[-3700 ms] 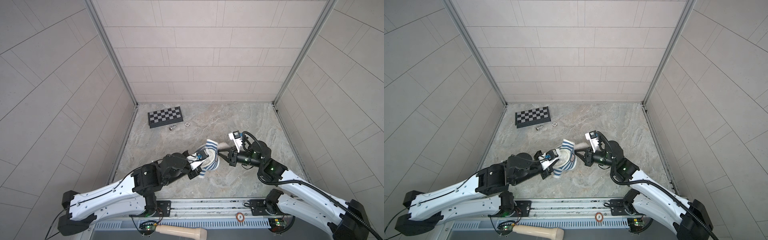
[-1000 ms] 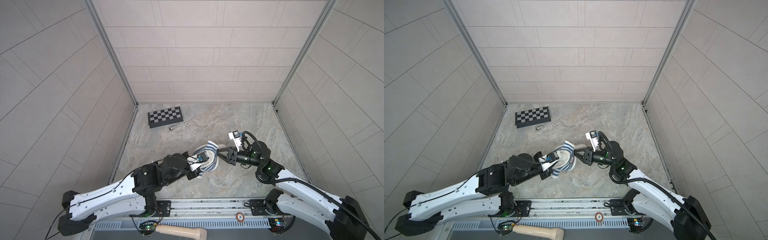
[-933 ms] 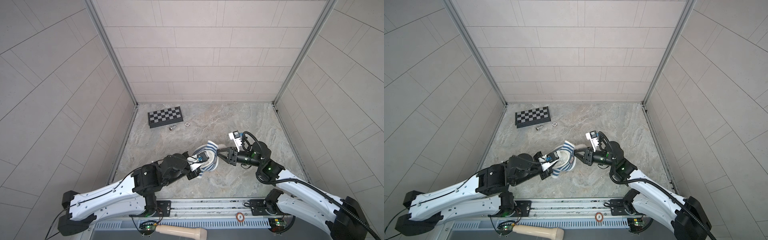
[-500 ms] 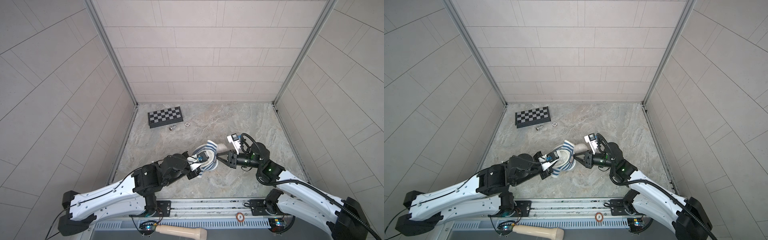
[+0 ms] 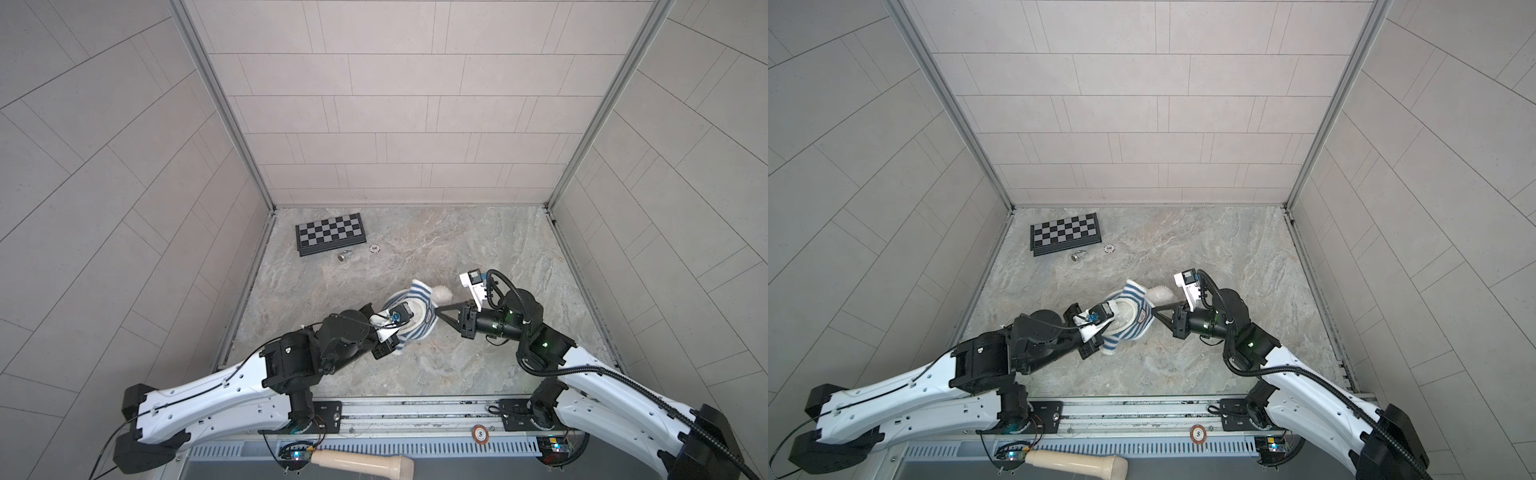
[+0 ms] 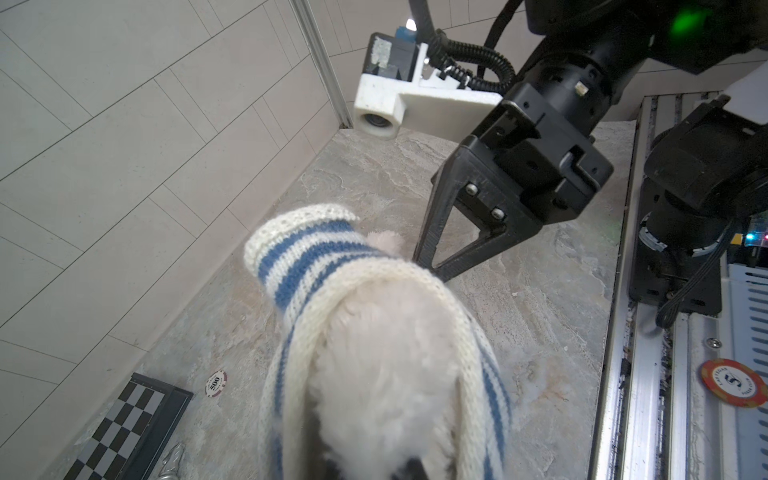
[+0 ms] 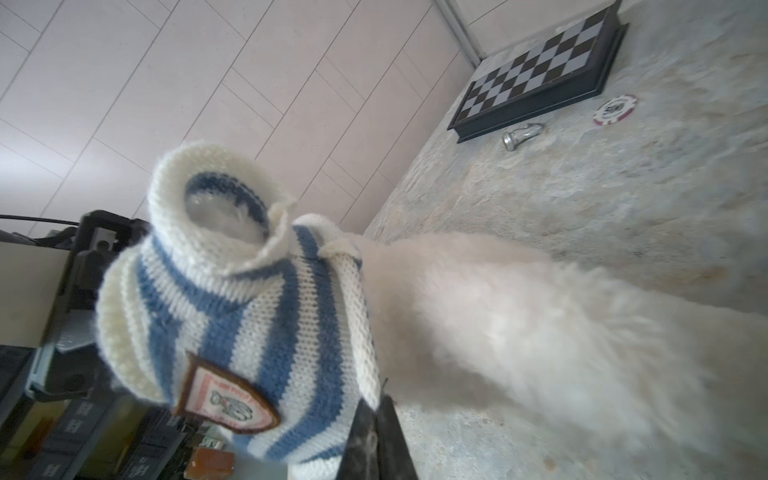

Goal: Dress the teddy bear

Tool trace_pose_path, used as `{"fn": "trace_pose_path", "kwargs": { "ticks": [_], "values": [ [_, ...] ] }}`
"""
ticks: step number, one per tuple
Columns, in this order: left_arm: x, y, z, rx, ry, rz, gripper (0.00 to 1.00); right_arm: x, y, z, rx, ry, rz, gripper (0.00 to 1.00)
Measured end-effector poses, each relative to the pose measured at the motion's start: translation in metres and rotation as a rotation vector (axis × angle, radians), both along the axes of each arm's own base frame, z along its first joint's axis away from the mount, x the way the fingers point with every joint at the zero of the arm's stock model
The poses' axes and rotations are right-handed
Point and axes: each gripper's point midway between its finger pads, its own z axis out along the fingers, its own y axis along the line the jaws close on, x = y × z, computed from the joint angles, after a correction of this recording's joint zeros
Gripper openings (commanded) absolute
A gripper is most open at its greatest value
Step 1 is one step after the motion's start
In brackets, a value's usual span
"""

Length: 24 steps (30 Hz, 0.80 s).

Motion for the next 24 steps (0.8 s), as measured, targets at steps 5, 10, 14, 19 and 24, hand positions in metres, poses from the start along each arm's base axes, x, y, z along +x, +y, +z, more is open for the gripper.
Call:
{"fn": "trace_pose_path", "kwargs": {
  "ticks": [5,10,14,19,24],
  "values": [
    [-0.002,0.008,0.002,-0.03,0.014,0.018,0.0,0.002,-0.015,-0.021,-0.082,-0.04,-0.074,0.0],
    [-0.008,0.015,-0.006,-0.053,0.033,0.011,0.0,0.007,-0.02,-0.032,-0.133,-0.067,-0.11,0.0],
    [-0.012,0.013,-0.007,-0.058,0.047,-0.017,0.0,0.013,-0.024,-0.036,-0.165,-0.087,-0.139,0.0],
    [-0.018,0.01,-0.009,-0.056,0.062,-0.052,0.0,0.019,-0.028,-0.049,-0.208,-0.093,-0.176,0.0],
    [-0.026,0.007,-0.016,-0.037,0.091,-0.099,0.0,0.023,-0.029,-0.056,-0.22,-0.089,-0.193,0.0]
  ]
}}
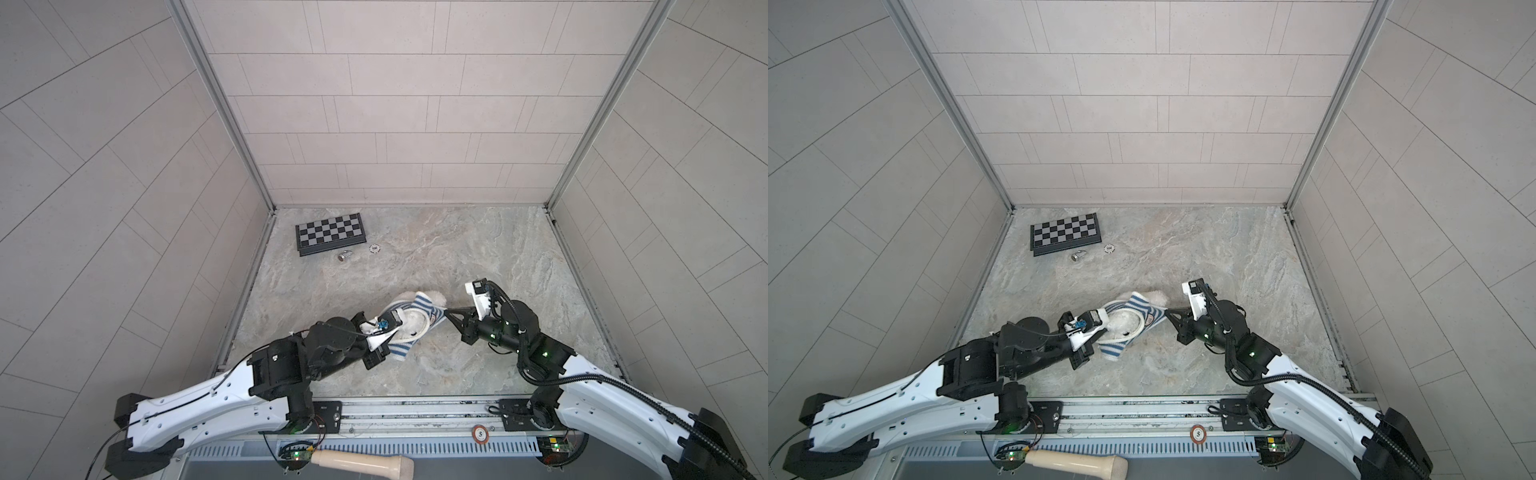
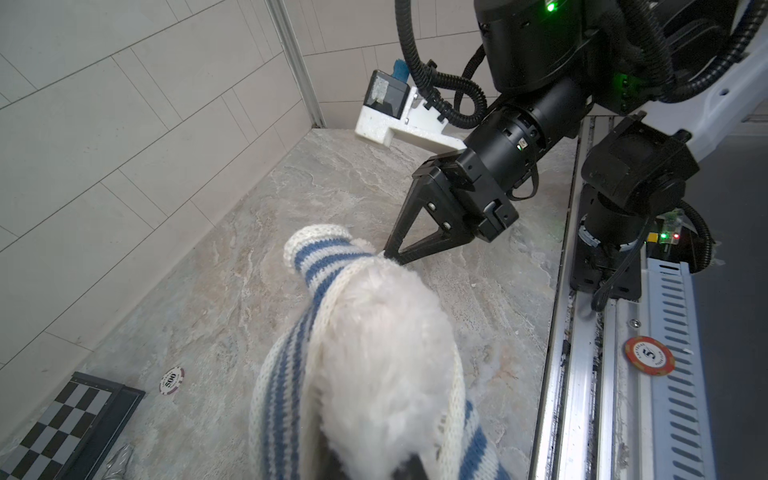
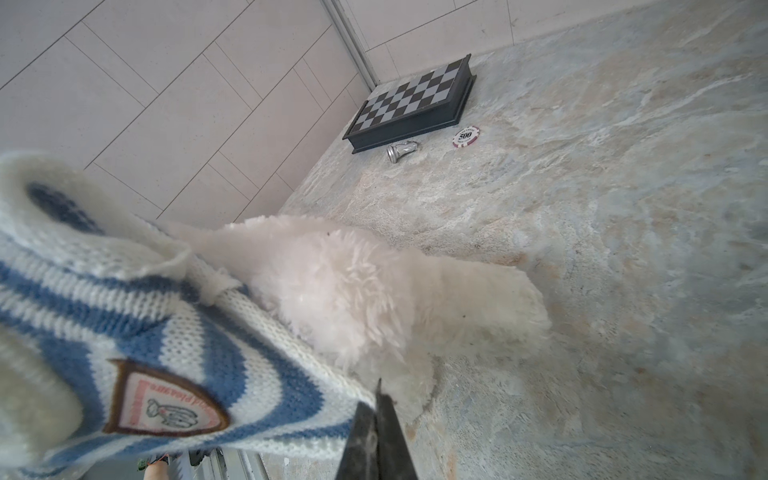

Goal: Dress the teddy bear

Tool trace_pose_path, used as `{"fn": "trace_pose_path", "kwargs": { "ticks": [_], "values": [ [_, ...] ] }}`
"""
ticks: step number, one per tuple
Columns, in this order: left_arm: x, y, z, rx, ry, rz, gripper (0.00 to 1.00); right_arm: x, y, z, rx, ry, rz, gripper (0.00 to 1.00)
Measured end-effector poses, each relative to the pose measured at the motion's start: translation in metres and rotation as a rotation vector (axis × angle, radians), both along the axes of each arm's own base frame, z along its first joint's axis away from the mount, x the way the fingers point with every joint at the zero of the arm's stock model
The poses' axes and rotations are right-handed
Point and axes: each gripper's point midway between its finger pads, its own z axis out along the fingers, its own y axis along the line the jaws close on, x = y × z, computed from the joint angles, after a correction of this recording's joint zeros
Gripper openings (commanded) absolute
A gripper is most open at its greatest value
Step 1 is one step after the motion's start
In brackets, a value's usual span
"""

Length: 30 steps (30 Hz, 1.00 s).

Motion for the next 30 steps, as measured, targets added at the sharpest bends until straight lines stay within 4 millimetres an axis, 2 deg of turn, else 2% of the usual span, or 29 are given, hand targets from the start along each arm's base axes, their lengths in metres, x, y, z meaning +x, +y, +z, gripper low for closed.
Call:
{"fn": "trace_pose_path", "kwargs": {
  "ticks": [6,14,18,23,27,30],
  "values": [
    [-0.009,-0.003,-0.009,0.025,0.038,-0.054,0.0,0.004,-0.009,-0.006,-0.017,0.004,-0.033,0.0],
    [-0.018,-0.004,-0.001,-0.033,0.078,-0.081,0.0,0.002,-0.008,-0.005,-0.032,-0.022,-0.004,0.0],
    [-0.019,-0.008,0.006,-0.071,0.087,-0.09,0.0,-0.003,0.0,0.006,-0.036,-0.06,0.046,0.0],
    [-0.011,-0.018,0.022,-0.189,0.082,-0.056,0.0,-0.014,0.019,0.03,-0.102,-0.139,0.118,0.0],
    [0.007,-0.017,0.029,-0.282,0.107,0.066,0.0,-0.011,0.015,0.033,-0.135,-0.185,0.088,0.0],
    [0.021,-0.008,0.033,-0.345,0.129,0.174,0.0,-0.01,0.007,0.039,-0.135,-0.225,0.054,0.21]
  ]
}}
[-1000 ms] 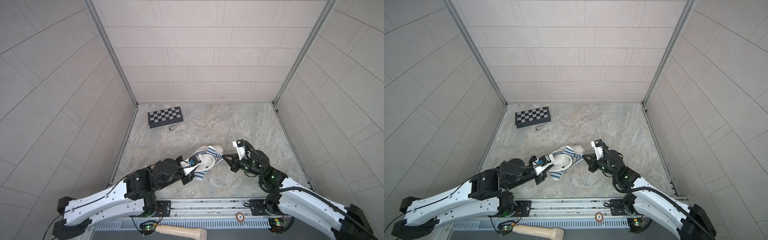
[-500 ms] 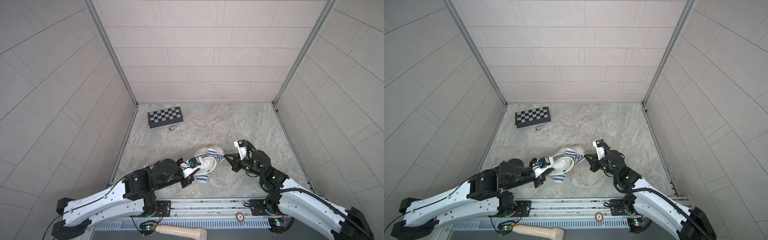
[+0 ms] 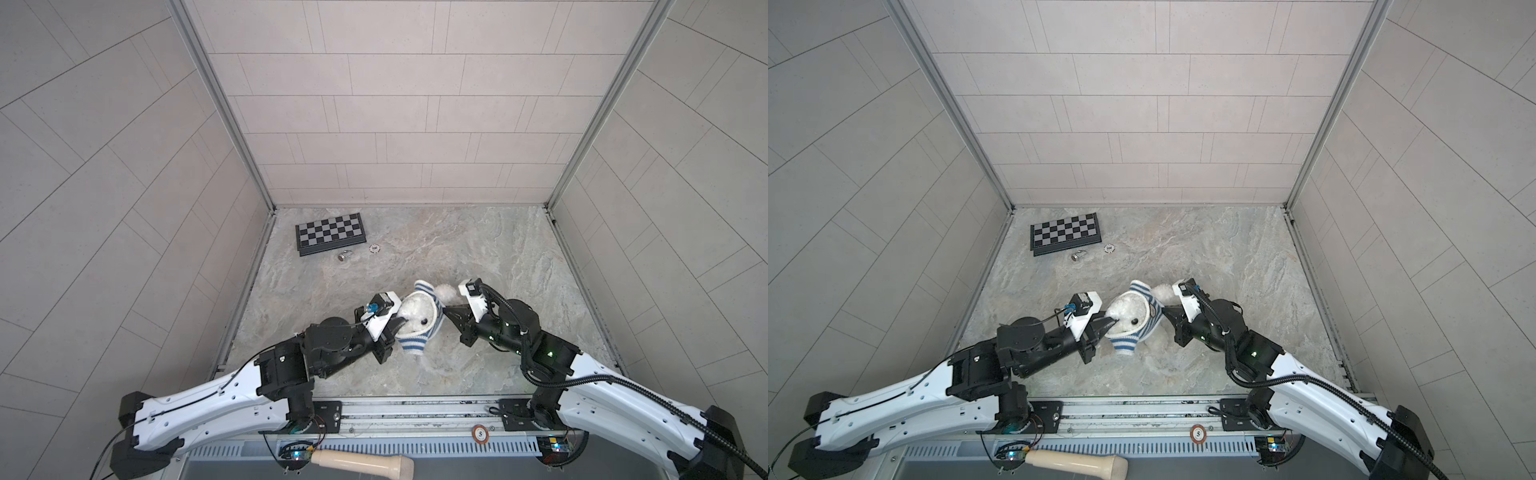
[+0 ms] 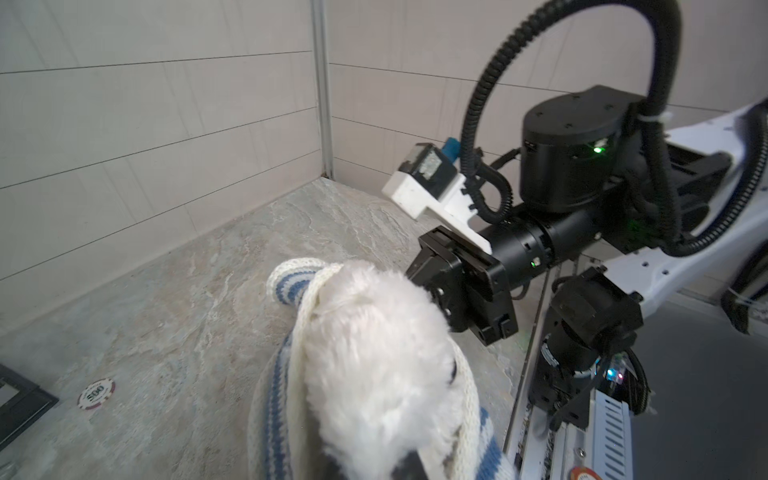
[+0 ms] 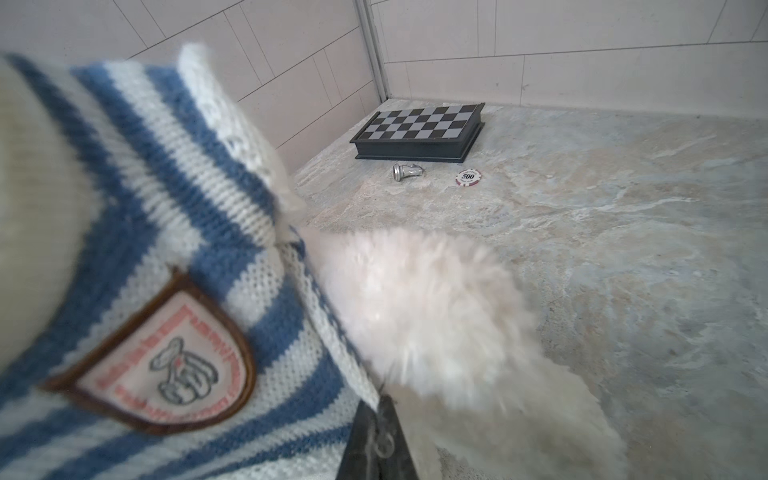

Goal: Dress the teddy bear

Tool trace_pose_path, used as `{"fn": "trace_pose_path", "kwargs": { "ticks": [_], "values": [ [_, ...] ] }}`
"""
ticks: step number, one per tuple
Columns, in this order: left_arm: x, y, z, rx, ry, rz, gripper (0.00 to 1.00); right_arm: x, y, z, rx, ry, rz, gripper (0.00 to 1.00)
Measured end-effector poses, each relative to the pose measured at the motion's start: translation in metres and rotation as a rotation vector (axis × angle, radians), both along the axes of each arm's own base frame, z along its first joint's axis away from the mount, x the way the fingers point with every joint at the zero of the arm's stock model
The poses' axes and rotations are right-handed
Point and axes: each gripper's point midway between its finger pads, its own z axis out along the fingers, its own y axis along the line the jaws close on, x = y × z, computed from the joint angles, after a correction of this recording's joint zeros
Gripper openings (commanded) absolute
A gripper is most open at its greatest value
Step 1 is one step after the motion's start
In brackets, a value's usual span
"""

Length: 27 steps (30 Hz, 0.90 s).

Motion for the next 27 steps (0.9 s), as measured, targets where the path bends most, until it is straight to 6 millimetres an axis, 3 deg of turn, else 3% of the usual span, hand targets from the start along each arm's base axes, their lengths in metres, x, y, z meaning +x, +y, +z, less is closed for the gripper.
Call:
{"fn": "trace_pose_path", "kwargs": {
  "ticks": [4,6,11,17,24,27],
  "values": [
    [0.012,0.017,0.006,-0.109,0.038,0.118,0.0,-0.011,-0.011,0.025,0.063,-0.096,0.005,0.47],
    [0.016,0.024,0.012,-0.178,0.062,0.164,0.0,-0.019,-0.015,0.04,0.12,-0.153,0.02,0.52],
    [0.023,0.032,0.019,-0.392,0.138,0.232,0.0,-0.028,-0.012,0.053,0.235,-0.176,0.059,0.49],
    [0.025,0.02,0.021,-0.534,0.208,0.204,0.0,-0.027,0.01,0.052,0.352,-0.088,0.125,0.5],
    [0.02,0.014,0.042,-0.653,0.228,0.145,0.0,-0.034,0.014,0.083,0.447,-0.133,0.18,0.5],
    [0.019,0.012,0.048,-0.685,0.227,0.129,0.0,-0.036,0.017,0.091,0.472,-0.144,0.203,0.45]
  ]
}}
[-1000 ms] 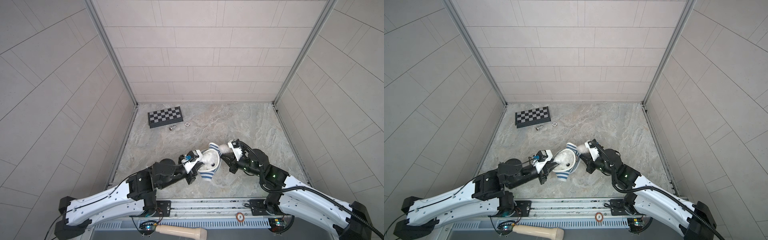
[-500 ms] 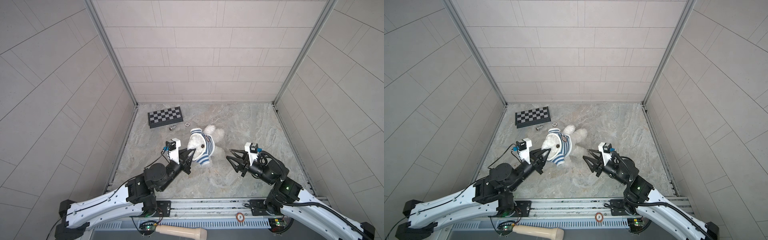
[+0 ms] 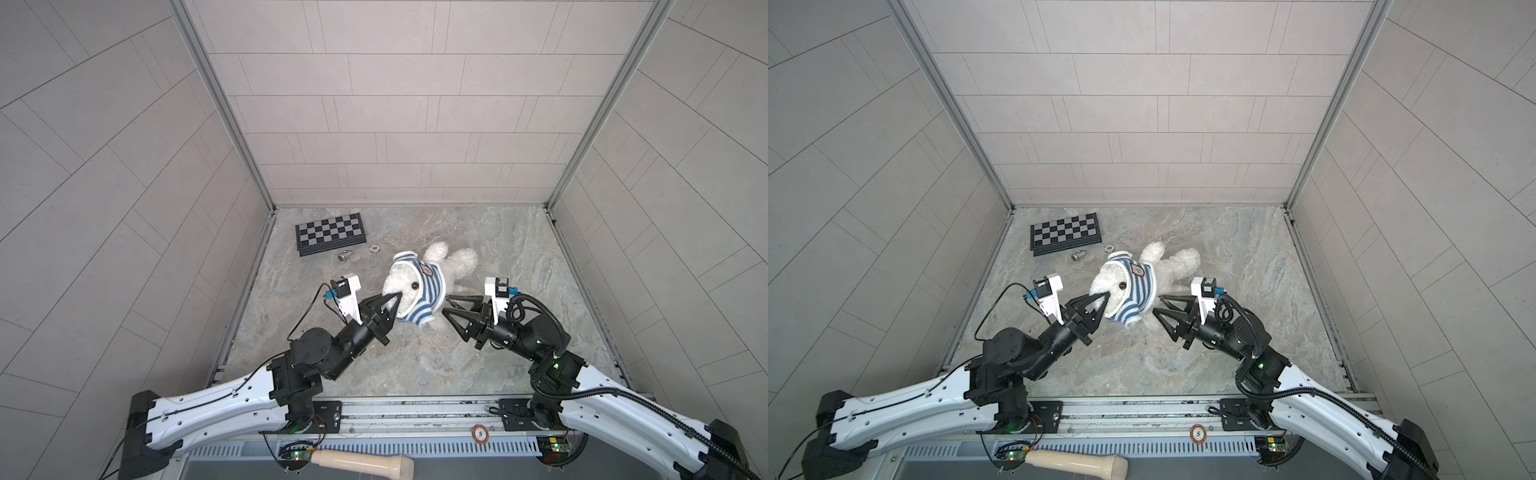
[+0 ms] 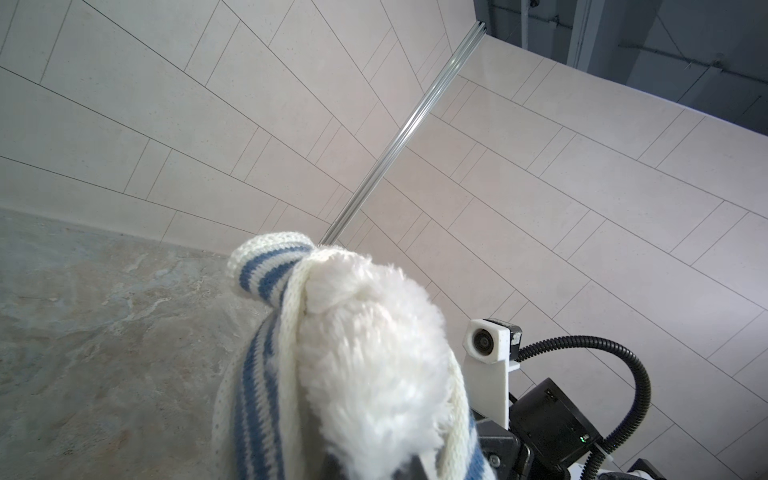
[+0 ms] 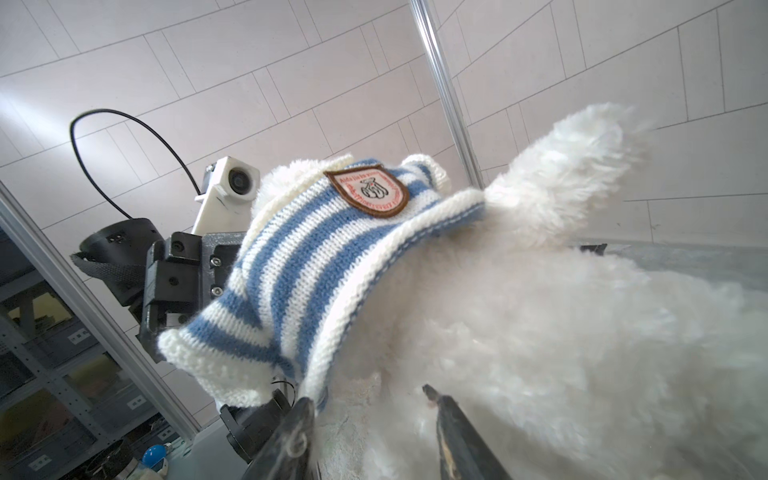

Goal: Dress the teddy bear

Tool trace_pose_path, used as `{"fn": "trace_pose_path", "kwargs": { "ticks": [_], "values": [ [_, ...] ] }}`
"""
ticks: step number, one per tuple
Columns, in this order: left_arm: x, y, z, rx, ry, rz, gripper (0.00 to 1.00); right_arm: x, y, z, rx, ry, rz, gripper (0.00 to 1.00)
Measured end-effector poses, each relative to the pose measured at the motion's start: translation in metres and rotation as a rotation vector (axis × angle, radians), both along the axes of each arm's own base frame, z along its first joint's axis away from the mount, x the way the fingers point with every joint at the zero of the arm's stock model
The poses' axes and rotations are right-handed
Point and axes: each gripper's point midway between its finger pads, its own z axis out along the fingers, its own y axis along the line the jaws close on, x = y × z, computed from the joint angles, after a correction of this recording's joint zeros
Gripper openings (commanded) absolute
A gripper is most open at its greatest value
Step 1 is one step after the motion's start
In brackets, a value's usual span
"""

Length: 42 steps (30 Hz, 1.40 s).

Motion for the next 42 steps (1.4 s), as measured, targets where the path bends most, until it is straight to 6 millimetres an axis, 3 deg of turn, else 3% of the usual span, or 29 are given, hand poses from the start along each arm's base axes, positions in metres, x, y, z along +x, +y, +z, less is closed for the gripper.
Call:
{"fn": "trace_pose_path", "kwargs": {
  "ticks": [9,13,19,23,29,36,42],
  "values": [
    [0.001,-0.008,-0.004,-0.003,0.011,-0.015,0.0,0.0,0.015,0.009,0.024,0.003,0.057,0.35],
    [0.001,-0.008,-0.004,-0.012,0.013,-0.015,0.0,0.0,0.022,0.008,0.024,0.006,0.078,0.26],
    [0.003,-0.007,-0.008,-0.03,0.027,-0.006,0.0,-0.008,0.03,0.005,0.009,0.004,0.111,0.02],
    [0.005,-0.003,-0.007,-0.045,0.029,0.012,0.0,-0.017,0.031,0.004,-0.015,-0.018,0.122,0.0],
    [0.007,0.0,-0.004,-0.062,0.027,0.031,0.0,-0.02,0.03,-0.022,-0.146,-0.028,0.079,0.0],
    [0.008,0.001,-0.011,-0.043,0.03,0.043,0.0,-0.005,0.029,-0.078,-0.365,0.049,0.008,0.0],
    [0.014,0.007,-0.028,-0.014,0.051,0.096,0.0,-0.026,0.052,-0.089,-0.4,0.054,0.076,0.0]
  ]
}}
